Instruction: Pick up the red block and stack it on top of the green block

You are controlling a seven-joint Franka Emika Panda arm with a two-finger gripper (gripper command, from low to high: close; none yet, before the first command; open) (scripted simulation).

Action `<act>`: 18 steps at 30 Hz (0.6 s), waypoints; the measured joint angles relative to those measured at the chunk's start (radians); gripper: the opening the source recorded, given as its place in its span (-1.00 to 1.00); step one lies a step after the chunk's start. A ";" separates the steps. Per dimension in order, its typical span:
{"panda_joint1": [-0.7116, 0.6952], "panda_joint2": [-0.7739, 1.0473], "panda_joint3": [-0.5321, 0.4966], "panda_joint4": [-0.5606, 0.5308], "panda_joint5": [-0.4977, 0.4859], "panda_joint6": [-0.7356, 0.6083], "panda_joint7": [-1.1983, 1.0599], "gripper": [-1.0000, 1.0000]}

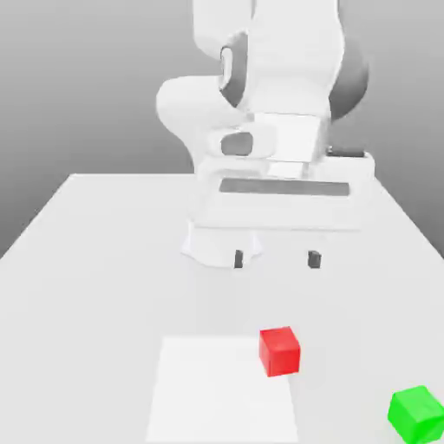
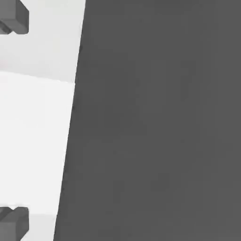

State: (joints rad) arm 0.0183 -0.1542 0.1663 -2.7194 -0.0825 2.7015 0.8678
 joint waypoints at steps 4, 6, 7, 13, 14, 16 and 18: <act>0.040 0.136 0.015 -0.081 0.073 0.097 -0.050 0.00; 0.043 0.185 0.012 -0.082 0.063 0.139 -0.041 0.00; 0.042 0.210 0.007 -0.079 0.053 0.159 -0.033 0.00; 0.092 0.363 -0.067 -0.059 -0.043 0.287 0.036 0.00; 0.104 0.384 -0.082 -0.057 -0.054 0.304 0.043 -1.00; 0.104 0.384 -0.082 -0.057 -0.054 0.305 0.044 -1.00; 0.105 0.384 -0.081 -0.057 -0.056 0.305 0.045 -1.00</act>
State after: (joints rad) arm 0.1231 0.2296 0.0849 -2.7768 -0.1382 3.0063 0.9132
